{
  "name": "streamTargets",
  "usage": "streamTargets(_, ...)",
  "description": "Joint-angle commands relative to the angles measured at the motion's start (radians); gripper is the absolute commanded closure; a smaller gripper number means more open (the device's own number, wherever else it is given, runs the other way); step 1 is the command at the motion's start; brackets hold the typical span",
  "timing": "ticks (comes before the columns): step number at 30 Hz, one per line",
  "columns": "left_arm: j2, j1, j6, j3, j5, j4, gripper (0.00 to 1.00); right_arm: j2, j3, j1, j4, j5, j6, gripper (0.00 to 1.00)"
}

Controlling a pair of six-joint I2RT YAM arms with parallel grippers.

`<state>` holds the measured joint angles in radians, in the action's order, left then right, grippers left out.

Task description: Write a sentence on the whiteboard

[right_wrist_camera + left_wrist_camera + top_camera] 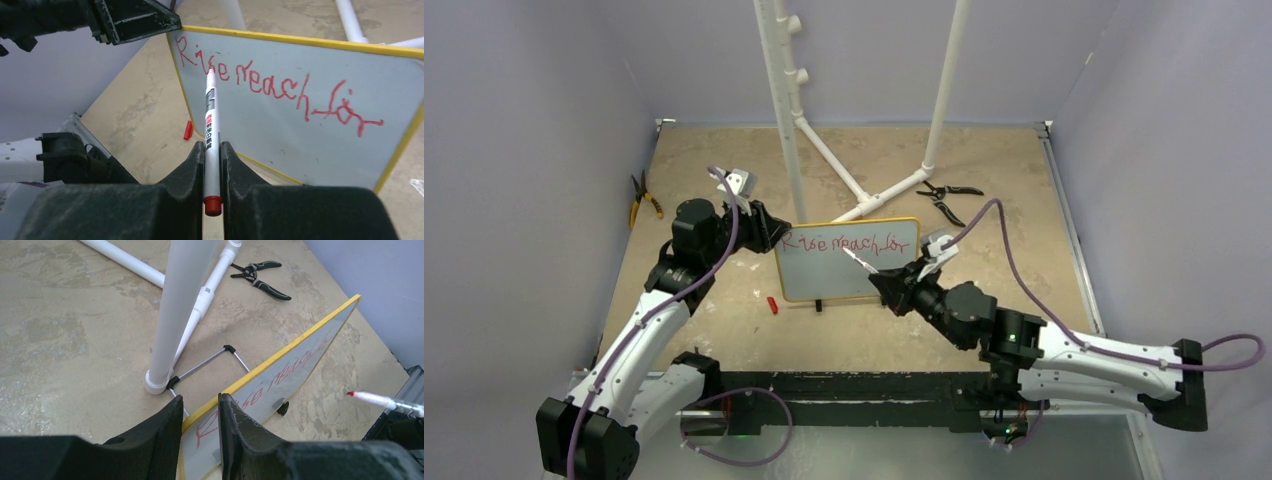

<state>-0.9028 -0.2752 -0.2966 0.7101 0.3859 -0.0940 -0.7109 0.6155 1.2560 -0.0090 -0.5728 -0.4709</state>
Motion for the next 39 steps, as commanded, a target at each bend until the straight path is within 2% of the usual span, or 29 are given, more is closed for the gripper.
streamTargets(1,0.005,0.001,-0.006,-0.005,-0.010,-0.008,0.70,-0.131,-0.027,0.033,0.233,0.073,0.032,1.00)
streamTargets(7,0.001,0.001,-0.007,-0.004,-0.006,-0.006,0.70,-0.356,-0.007,0.192,0.360,-0.125,-0.008,1.00)
streamTargets(14,0.003,0.001,-0.009,-0.005,0.006,-0.003,0.70,-0.532,0.029,0.217,0.430,-0.246,-0.071,1.00)
streamTargets(18,0.006,0.001,-0.010,-0.006,0.010,-0.003,0.70,-0.600,0.054,0.215,0.438,-0.258,-0.087,1.00)
streamTargets(23,0.008,0.001,-0.012,-0.008,0.016,0.000,0.70,-0.639,0.052,0.214,0.514,-0.255,-0.061,1.00)
streamTargets(39,0.010,0.001,-0.015,-0.008,0.024,0.004,0.70,-0.677,0.059,0.136,0.549,-0.236,-0.066,1.00)
